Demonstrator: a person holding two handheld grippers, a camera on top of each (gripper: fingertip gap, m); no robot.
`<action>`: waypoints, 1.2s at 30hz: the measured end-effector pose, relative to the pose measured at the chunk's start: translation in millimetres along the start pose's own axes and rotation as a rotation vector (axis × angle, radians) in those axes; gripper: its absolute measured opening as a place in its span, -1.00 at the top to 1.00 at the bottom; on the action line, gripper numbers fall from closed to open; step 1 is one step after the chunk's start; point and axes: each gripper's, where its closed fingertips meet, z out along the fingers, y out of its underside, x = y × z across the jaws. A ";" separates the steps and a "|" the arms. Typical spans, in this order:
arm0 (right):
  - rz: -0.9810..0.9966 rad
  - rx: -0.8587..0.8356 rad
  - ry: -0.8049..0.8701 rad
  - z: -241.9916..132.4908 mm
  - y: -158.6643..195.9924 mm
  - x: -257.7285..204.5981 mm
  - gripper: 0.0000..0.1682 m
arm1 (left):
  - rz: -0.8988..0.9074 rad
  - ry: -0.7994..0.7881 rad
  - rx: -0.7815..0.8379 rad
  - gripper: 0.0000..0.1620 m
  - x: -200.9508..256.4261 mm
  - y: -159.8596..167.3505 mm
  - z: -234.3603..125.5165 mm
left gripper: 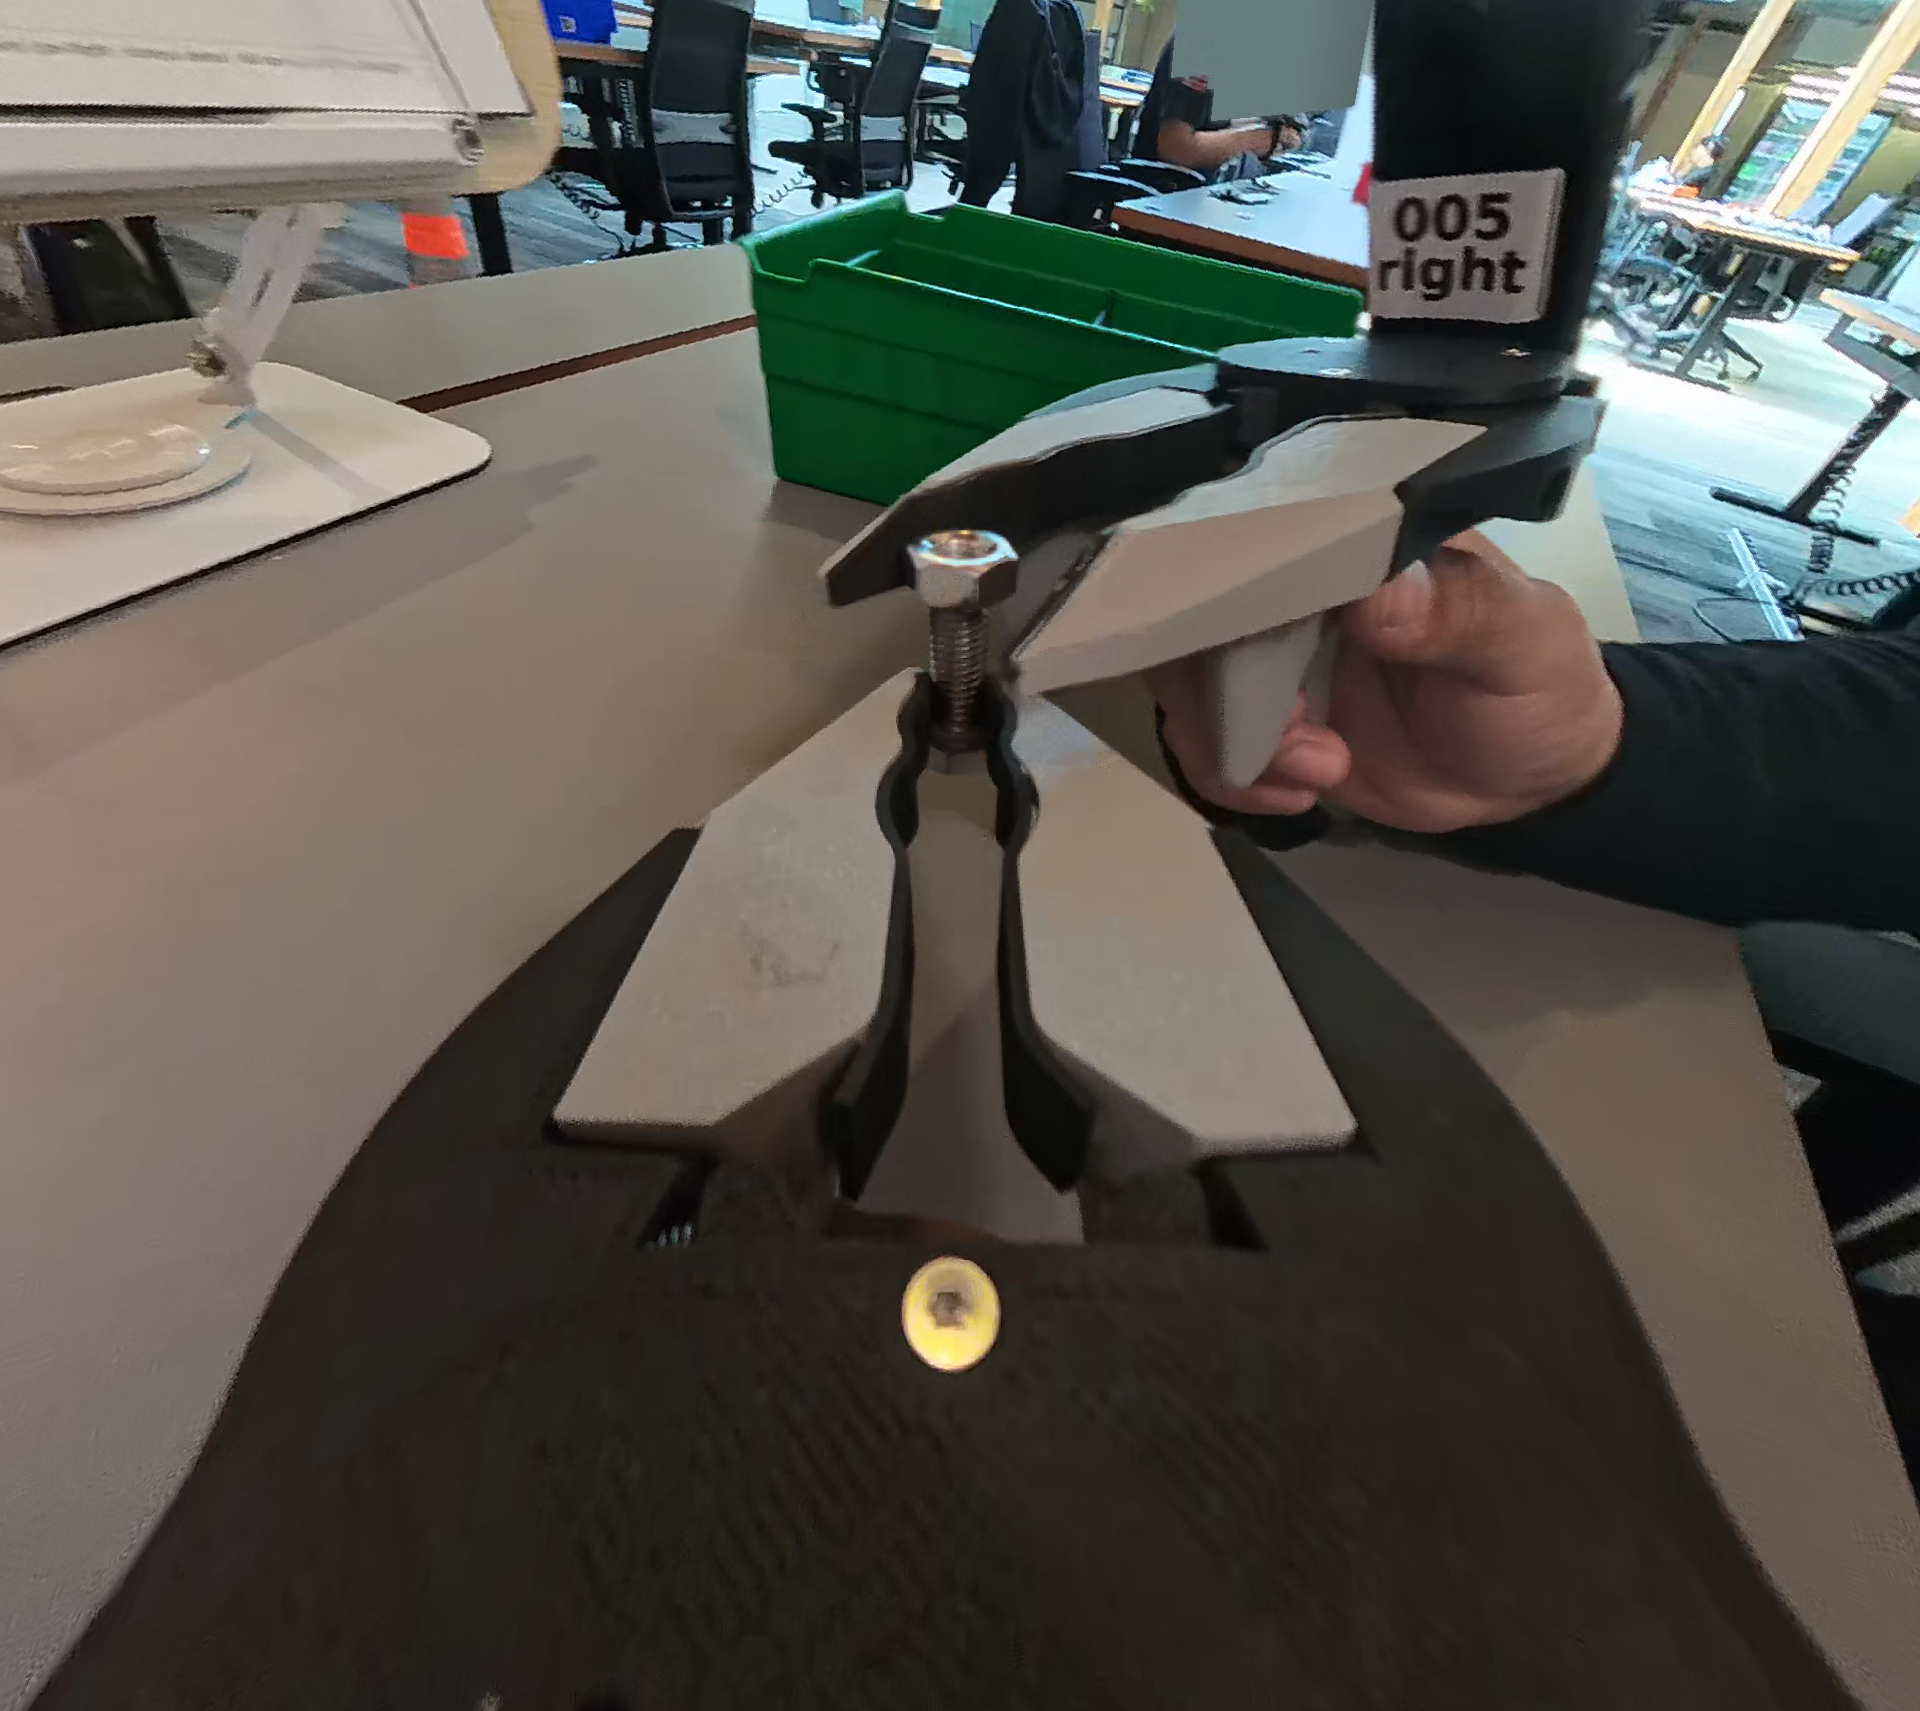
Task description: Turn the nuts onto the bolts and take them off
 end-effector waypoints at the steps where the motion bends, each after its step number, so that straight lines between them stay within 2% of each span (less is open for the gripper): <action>1: 0.001 0.007 0.011 -1.6 -1.6 2.4 0.56 | -0.018 -0.016 0.007 0.92 -4.5 -0.8 -1.3; 4: 0.011 0.023 0.032 -5.4 -5.0 8.0 0.54 | -0.073 -0.035 0.032 0.92 -14.6 -4.0 -5.9; 11: 0.005 0.011 0.038 -4.4 -2.6 8.1 0.57 | -0.068 -0.088 0.027 0.92 -24.4 -3.2 -8.5; 24: -0.018 -0.018 0.039 5.5 4.3 2.9 0.68 | -0.007 0.014 -0.002 0.92 2.6 0.4 0.4; 28: -0.025 -0.023 0.029 5.2 4.8 1.0 0.82 | 0.028 0.045 -0.001 0.91 11.6 0.3 1.8; 36: -0.029 -0.022 0.033 3.2 3.2 1.2 0.83 | 0.013 0.061 0.000 0.92 12.5 0.3 1.3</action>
